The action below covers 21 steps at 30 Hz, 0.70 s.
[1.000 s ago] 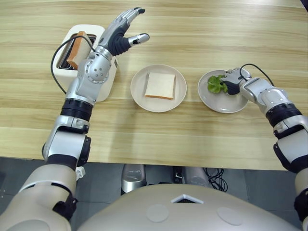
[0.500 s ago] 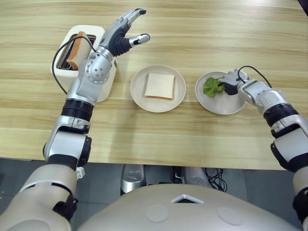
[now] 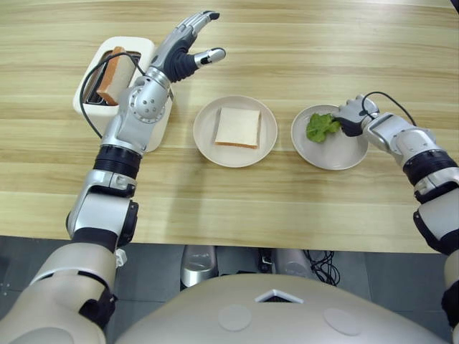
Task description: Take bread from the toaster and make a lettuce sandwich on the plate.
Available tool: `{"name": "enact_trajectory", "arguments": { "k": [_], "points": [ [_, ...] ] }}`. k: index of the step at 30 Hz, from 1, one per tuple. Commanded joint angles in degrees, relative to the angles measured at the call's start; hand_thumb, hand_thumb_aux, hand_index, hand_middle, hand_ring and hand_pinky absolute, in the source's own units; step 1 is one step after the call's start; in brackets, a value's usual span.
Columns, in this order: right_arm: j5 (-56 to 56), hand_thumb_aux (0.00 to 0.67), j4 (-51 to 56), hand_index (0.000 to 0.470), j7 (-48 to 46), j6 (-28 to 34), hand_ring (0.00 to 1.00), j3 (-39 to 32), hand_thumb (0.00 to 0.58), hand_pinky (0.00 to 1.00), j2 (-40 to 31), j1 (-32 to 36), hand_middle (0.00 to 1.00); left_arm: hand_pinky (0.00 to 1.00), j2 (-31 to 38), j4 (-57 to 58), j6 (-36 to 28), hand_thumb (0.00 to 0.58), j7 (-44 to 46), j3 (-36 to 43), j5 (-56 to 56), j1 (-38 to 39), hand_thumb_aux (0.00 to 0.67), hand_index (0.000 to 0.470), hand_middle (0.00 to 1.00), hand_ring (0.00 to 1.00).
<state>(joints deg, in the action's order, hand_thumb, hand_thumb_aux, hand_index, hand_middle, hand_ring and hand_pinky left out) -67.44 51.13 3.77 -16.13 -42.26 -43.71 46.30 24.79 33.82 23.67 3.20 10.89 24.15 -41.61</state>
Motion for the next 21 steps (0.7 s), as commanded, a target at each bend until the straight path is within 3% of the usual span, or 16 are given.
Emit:
{"name": "enact_trajectory", "arguments": {
  "k": [1,21],
  "points": [
    [0.4,0.67,-3.8,0.46,-1.1,0.4,1.0,1.0,0.58,1.0,-1.3,0.2,1.0,0.0,0.0,1.4,-0.1,0.0,0.1,0.4,0.4,-0.3,0.0,0.0,0.0,0.0],
    [-0.8,0.67,-14.4,0.46,2.3,0.1,1.0,1.9,0.58,1.0,0.9,3.0,1.0,0.0,-0.2,4.4,0.3,0.0,-0.7,0.3,0.6,-1.7,0.0,0.0,0.0,0.0]
  ]
}}
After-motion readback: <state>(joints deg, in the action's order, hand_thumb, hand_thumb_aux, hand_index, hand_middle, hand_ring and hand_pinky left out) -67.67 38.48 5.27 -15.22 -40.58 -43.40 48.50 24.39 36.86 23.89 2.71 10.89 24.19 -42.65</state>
